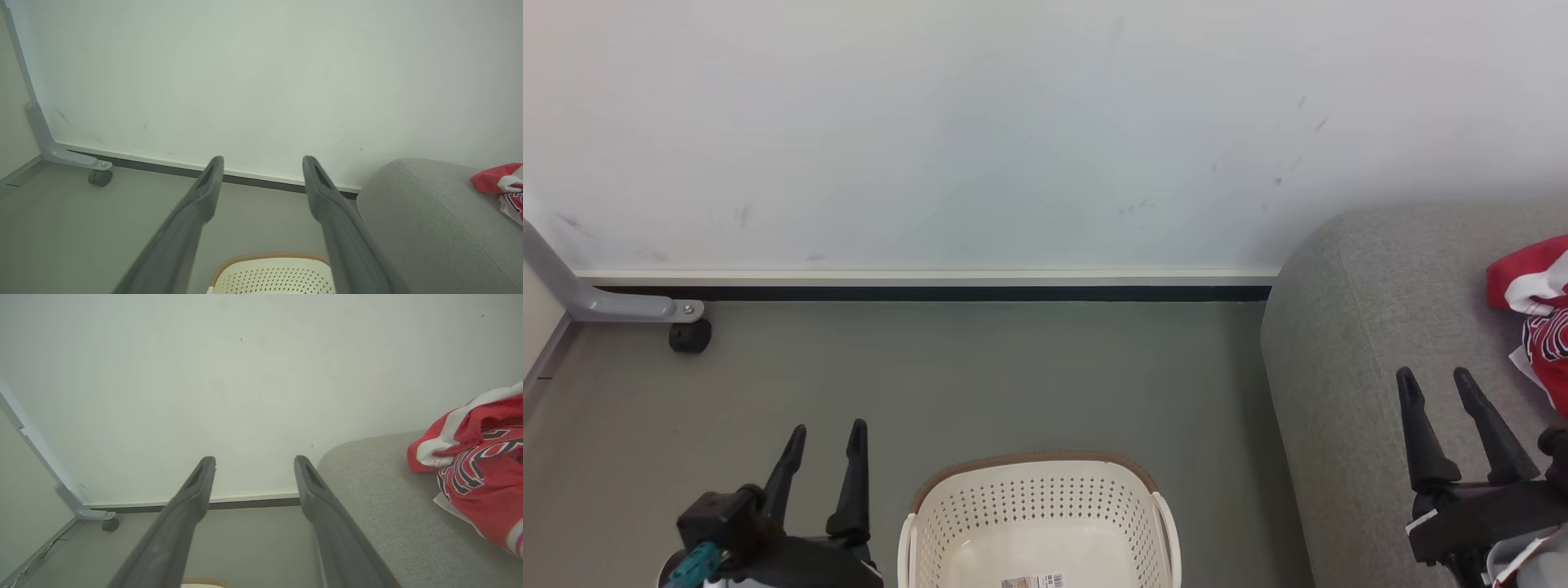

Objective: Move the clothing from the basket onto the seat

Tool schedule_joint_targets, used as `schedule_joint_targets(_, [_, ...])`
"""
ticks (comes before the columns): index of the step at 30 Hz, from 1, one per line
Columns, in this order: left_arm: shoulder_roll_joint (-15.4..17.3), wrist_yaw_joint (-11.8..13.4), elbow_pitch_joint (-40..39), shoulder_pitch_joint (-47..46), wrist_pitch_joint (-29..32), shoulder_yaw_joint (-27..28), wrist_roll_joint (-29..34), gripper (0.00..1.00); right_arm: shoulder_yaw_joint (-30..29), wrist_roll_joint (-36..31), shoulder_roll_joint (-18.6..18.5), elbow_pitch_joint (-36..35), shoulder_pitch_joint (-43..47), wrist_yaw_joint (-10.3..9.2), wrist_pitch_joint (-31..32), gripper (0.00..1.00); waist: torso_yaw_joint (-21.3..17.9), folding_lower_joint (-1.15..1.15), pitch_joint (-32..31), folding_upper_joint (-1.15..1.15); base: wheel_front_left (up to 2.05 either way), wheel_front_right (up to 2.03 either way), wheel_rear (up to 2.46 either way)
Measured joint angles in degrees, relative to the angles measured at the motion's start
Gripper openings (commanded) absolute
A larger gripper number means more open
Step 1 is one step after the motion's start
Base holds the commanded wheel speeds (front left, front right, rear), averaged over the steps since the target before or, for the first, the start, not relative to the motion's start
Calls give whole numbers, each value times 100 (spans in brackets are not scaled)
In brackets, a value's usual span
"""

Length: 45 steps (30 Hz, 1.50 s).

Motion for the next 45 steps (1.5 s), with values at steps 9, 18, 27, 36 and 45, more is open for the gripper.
schedule_joint_targets(9, [-9, 47, -216, 345, -22, 361, 12, 100, -165, -250, 393, -171, 367, -153, 0, 100, -95, 0, -63, 0, 0, 0, 0])
schedule_joint_targets(18, [-41, 54, -297, 397, -22, 360, 296, 100, -269, -436, 498, -160, 463, -169, 0, 100, -223, 0, -50, 0, 0, 0, 0])
schedule_joint_targets(27, [-73, 96, -319, 397, -22, 387, 539, 100, -327, -641, 498, -176, 456, -169, 0, 100, -244, 0, -25, 0, 0, 0, 0])
schedule_joint_targets(36, [-124, 96, -332, 398, -22, 431, 691, 100, -365, -764, 516, -182, 455, -167, 0, 100, -238, 0, -6, 0, 0, 0, 0])
schedule_joint_targets(45, [-172, 96, -333, 398, -22, 454, 787, 100, -414, -931, 535, -154, 455, -163, 0, 100, -225, 0, 13, 0, 0, 0, 0])
